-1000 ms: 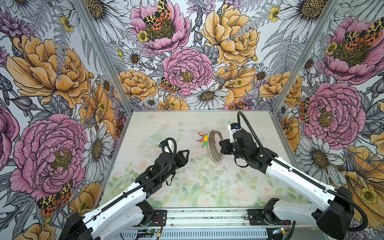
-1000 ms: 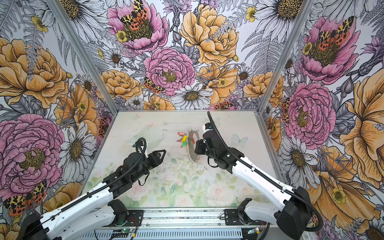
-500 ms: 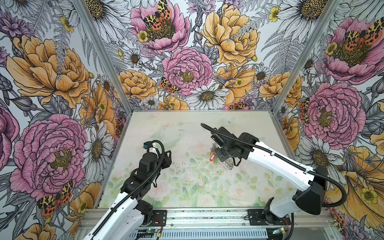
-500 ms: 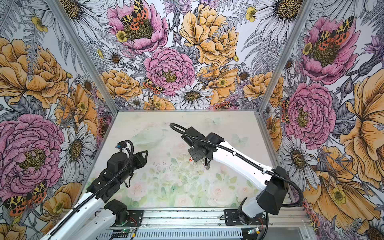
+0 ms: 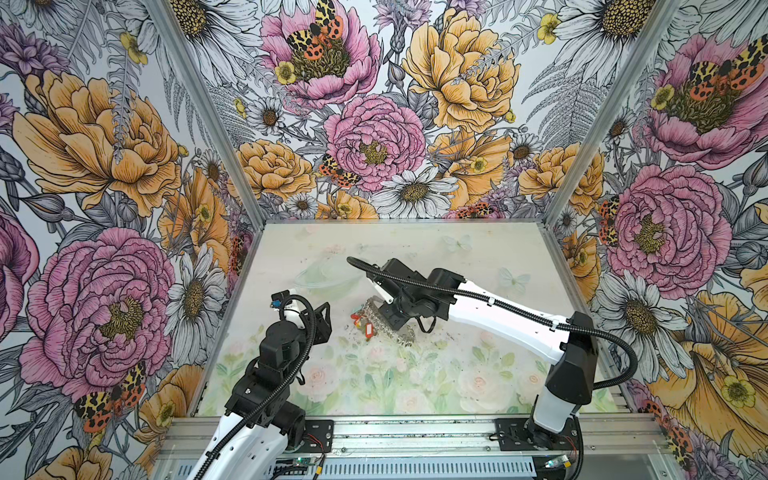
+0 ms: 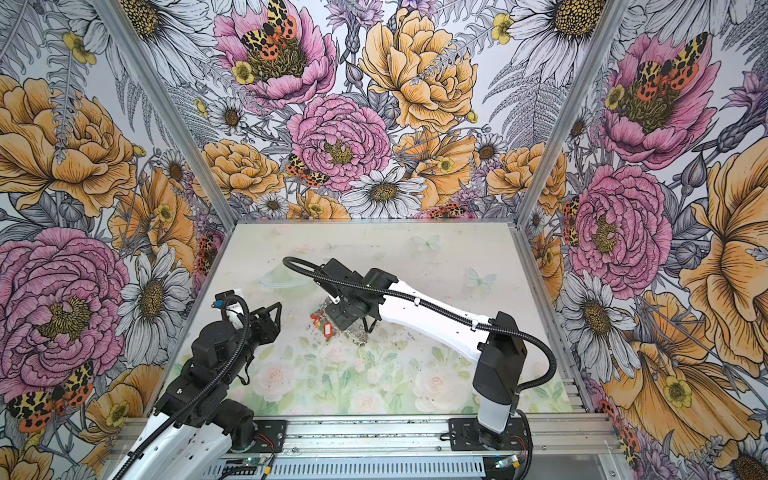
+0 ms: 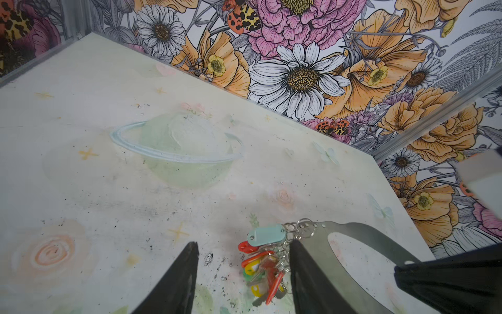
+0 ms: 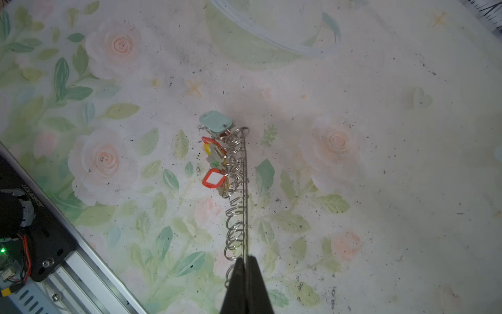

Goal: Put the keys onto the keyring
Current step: 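Lower the ring plate onto the table and open both grippers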

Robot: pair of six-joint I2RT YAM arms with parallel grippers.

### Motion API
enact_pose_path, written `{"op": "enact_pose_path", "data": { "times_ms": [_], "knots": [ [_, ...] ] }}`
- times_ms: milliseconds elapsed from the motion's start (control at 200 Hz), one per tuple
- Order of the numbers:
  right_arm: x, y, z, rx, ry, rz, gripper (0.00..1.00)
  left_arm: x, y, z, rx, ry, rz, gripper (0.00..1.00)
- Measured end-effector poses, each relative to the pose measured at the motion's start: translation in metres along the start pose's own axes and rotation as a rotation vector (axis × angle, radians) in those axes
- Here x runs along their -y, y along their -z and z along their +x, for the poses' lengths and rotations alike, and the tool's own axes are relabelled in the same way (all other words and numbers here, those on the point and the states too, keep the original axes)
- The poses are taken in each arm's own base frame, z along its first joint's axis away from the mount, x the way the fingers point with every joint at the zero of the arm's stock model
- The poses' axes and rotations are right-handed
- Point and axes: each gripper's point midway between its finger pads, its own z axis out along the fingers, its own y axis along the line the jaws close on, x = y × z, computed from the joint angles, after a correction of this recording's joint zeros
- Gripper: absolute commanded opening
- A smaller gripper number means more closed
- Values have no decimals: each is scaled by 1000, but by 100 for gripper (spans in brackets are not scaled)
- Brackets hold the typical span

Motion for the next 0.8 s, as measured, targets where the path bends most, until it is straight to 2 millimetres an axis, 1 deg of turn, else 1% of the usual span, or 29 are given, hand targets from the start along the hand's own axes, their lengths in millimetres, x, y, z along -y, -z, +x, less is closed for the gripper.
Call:
{"op": "enact_pose_path", "data": {
  "times_ms": [25,70,180,225,265,315,410,470,515,606,651,661,691,711,716,726,801],
  "knots": [
    [8,-3,3,1,-27,-4,0,0,0,0,0,0,-1,55],
    [30,-9,13,-4,-101,-10,0,0,0,0,0,0,-3,55],
    [89,-24,50,-35,-296,3,0,-1,-1,1,-6,-2,-8,55],
    [115,-32,68,-47,-384,18,0,-2,-2,2,-10,-3,-11,55],
    [132,-36,82,-51,-450,22,0,-2,-3,3,-13,-4,-14,55],
    [148,-38,97,-47,-525,17,0,-3,-4,3,-16,-4,-19,56],
    [175,-28,110,29,-641,8,11,-5,-6,5,-25,-6,-28,55],
    [191,-21,123,64,-718,19,20,-6,-8,8,-36,-8,-36,56],
    [203,-17,136,87,-768,33,31,-8,-10,10,-46,-10,-46,56],
    [222,-9,165,117,-877,82,41,-15,-17,14,-68,-18,-86,57],
    [225,-5,178,127,-905,100,48,-21,-21,17,-81,-21,-116,57],
    [226,-4,182,129,-915,106,49,-23,-22,18,-84,-22,-126,60],
    [227,-1,189,139,-928,122,52,-27,-25,20,-92,-24,-150,73],
    [228,3,194,151,-940,133,54,-32,-27,21,-98,-33,-173,87],
    [228,3,195,152,-939,135,55,-32,-27,21,-99,-31,-176,93],
    [228,5,197,158,-944,142,55,-34,-28,22,-100,-28,-184,97],
    [234,20,204,219,-954,195,58,-49,-34,24,-111,-46,-258,99]
  ]
}}
